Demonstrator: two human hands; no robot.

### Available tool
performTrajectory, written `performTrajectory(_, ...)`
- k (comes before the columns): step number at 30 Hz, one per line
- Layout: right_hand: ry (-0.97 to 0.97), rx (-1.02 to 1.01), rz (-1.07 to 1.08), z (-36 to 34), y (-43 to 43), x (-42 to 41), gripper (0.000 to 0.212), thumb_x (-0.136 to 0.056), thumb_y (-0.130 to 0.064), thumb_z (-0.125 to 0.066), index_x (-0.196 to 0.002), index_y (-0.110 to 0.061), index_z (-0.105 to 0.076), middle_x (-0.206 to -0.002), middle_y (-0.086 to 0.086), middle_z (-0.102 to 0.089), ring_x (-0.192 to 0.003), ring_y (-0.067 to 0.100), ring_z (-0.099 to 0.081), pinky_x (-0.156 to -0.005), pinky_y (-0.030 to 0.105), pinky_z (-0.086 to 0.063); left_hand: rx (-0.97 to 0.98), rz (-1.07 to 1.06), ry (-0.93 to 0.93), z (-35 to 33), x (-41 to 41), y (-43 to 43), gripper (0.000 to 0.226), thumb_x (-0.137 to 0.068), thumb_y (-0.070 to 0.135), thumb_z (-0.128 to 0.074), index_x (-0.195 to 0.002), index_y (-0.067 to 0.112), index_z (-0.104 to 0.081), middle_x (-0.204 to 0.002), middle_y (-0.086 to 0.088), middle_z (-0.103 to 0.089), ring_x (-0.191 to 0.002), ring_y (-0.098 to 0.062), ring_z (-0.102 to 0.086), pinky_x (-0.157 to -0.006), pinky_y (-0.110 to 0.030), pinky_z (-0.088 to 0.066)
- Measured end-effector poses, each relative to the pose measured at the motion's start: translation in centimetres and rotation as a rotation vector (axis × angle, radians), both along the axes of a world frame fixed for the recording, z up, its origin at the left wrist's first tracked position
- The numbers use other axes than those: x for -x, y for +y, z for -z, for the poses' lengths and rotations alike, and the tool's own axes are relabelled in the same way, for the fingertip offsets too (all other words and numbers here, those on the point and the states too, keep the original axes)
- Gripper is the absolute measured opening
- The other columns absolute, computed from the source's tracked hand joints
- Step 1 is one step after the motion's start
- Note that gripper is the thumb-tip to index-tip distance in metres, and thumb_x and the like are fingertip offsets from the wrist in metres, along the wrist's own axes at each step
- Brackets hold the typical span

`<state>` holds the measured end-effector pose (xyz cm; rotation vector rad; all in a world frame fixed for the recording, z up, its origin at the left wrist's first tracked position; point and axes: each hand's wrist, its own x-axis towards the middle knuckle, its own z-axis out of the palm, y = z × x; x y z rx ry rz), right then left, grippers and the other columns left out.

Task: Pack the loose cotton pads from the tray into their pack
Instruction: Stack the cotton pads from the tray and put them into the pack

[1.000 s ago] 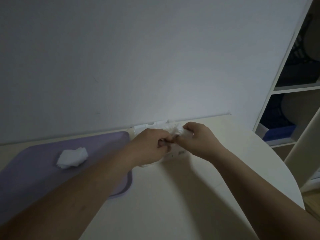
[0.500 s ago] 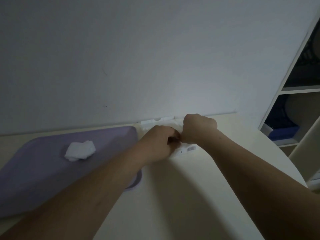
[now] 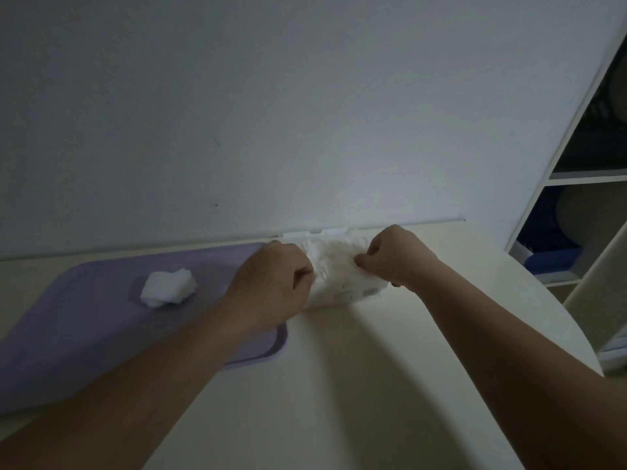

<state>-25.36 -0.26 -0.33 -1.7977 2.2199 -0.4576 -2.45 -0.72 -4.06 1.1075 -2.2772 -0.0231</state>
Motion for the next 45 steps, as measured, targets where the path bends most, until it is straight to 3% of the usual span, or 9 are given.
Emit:
performTrajectory(6, 0.147, -0.052, 0.016, -0.7, 1.1, -1.3, 0.028, -0.095, -0.038, -0.054, -0.076, -0.018, -0.062, -0.064, -0.003, -0.062, -0.050, 0.018, -0.064, -0.060, 0.024, -0.043, -0.026, 0.018, 0.082, 1.6, -0.7, 2.0, 0.022, -0.086, 0.023, -0.066, -0.104, 0.021, -0.079, -0.114, 0.007, -0.077, -0.105, -0.021, -0.071, -0.088, -0.035, -0.058)
performTrajectory(10, 0.356, 0.279, 0.048, -1.6, 2.5, -4.1, 0.031, -0.100, -0.041, -0.049, -0.084, -0.019, -0.065, -0.074, -0.003, -0.061, -0.065, 0.023, -0.058, -0.062, 0.027, -0.041, -0.115, 0.073, 0.084, 0.8, -1.8, 2.8, 0.037, -0.086, 0.025, -0.060, -0.118, 0.018, -0.076, -0.131, 0.001, -0.071, -0.119, -0.018, -0.067, -0.103, -0.029, -0.052)
performTrajectory(17, -0.238, 0.400, -0.388, 0.0, 3.0, -15.2, 0.027, -0.093, -0.038, -0.062, -0.078, -0.020, -0.074, -0.067, -0.014, -0.068, -0.066, 0.000, -0.064, -0.067, 0.021, -0.052, -0.119, -0.359, 0.133, 0.0, -10.9, 1.3, 0.028, -0.092, 0.016, -0.064, -0.119, 0.014, -0.072, -0.128, -0.005, -0.067, -0.120, -0.030, -0.062, -0.098, -0.037, -0.051)
performTrajectory(20, -0.373, 0.320, -0.492, 2.3, 2.3, -19.1, 0.023, -0.093, -0.026, -0.065, -0.072, -0.022, -0.072, -0.058, -0.023, -0.061, -0.060, -0.011, -0.057, -0.061, 0.006, -0.037, -0.278, -0.644, 0.088, 1.2, -16.8, -0.2, 0.039, -0.091, 0.042, -0.055, -0.117, 0.015, -0.069, -0.127, -0.011, -0.065, -0.118, -0.035, -0.059, -0.099, -0.041, -0.050)
performTrajectory(23, -0.466, 0.235, -0.474, 4.4, 1.3, -20.8, 0.016, -0.095, -0.019, -0.064, -0.098, -0.013, -0.078, -0.089, -0.007, -0.075, -0.078, 0.004, -0.064, -0.068, 0.008, -0.040, -0.430, -0.754, 0.040, 2.6, -19.7, -0.6, 0.063, -0.076, 0.074, -0.039, -0.081, 0.017, -0.064, -0.099, -0.015, -0.066, -0.100, -0.038, -0.064, -0.079, -0.037, -0.048)
performTrajectory(25, -0.501, 0.199, -0.435, 5.5, 0.4, -21.1, 0.018, -0.095, -0.019, -0.064, -0.105, -0.012, -0.078, -0.096, -0.001, -0.076, -0.084, 0.008, -0.065, -0.075, 0.014, -0.044, -0.428, -0.705, 0.035, 3.6, -20.2, -0.8, 0.058, -0.072, 0.080, -0.036, -0.062, 0.024, -0.049, -0.084, -0.009, -0.059, -0.091, -0.037, -0.063, -0.069, -0.034, -0.037)
performTrajectory(31, -0.774, 0.106, -0.296, 7.1, -1.3, -20.4, 0.015, -0.091, -0.013, -0.069, -0.104, -0.019, -0.073, -0.080, -0.002, -0.075, -0.069, 0.023, -0.069, -0.059, 0.030, -0.056, -0.497, -0.501, 0.350, 4.1, -19.0, -1.6, 0.046, -0.059, 0.072, -0.056, -0.081, 0.031, -0.059, -0.090, 0.010, -0.068, -0.091, -0.022, -0.067, -0.084, -0.041, -0.056)
performTrajectory(38, -0.847, 0.075, -0.389, 8.1, -2.6, -20.1, 0.074, -0.078, -0.014, -0.087, -0.143, -0.025, -0.053, -0.133, -0.008, -0.062, -0.086, 0.006, -0.069, -0.063, 0.026, -0.054, -0.572, -0.157, 0.690, 4.9, -17.6, -1.4, 0.033, -0.072, 0.026, -0.086, -0.096, 0.027, -0.063, -0.098, 0.003, -0.078, -0.089, -0.012, -0.074, -0.080, -0.033, -0.057)
performTrajectory(45, -0.978, 0.123, -0.495, 7.7, -1.6, -20.1, 0.033, -0.079, -0.022, -0.087, -0.109, -0.018, -0.073, -0.097, 0.007, -0.079, -0.085, 0.028, -0.075, -0.073, 0.042, -0.058, -0.590, -0.024, 0.785, 4.2, -17.5, -0.9, 0.058, -0.083, 0.002, -0.078, -0.130, 0.031, -0.059, -0.120, -0.010, -0.073, -0.112, -0.028, -0.070, -0.099, -0.045, -0.056)
